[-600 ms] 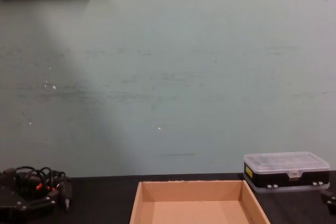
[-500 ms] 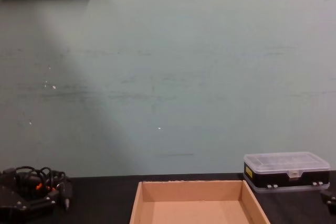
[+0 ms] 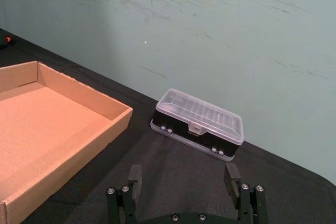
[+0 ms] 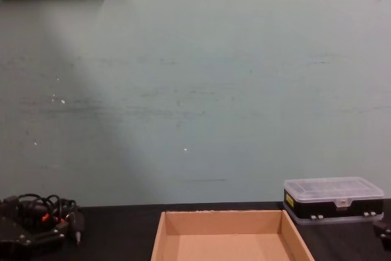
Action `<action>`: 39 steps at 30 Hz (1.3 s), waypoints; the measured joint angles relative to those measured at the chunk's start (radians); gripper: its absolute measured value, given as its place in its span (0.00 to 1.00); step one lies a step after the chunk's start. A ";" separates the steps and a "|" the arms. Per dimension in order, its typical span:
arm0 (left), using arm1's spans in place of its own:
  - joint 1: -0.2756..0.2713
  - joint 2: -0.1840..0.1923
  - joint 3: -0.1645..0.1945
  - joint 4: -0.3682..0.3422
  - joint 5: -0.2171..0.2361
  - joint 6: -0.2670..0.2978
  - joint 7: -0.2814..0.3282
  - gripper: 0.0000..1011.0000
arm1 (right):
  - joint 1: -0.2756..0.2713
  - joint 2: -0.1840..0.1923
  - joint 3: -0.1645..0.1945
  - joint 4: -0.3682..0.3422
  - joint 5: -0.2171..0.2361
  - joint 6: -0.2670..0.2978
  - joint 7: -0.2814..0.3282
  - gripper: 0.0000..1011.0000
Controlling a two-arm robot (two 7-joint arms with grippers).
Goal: Use one hand to pick up the angle iron from the table and place it into the box.
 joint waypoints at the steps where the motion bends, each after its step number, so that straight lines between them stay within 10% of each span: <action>1: 0.000 0.000 0.000 0.000 0.000 0.000 0.000 1.00 | 0.000 0.000 0.000 0.000 0.000 0.000 0.000 0.99; 21: 0.000 0.000 0.000 0.000 0.000 0.000 0.000 1.00 | 0.000 0.000 0.000 0.000 0.000 0.000 0.000 0.99; 29: 0.000 0.000 0.000 0.000 0.000 0.000 0.000 1.00 | -0.053 0.022 0.044 -0.100 0.040 0.000 0.039 0.99; 39: 0.000 0.000 0.000 0.000 0.000 0.000 0.000 1.00 | -0.250 0.190 0.121 -0.341 0.216 0.069 0.260 0.99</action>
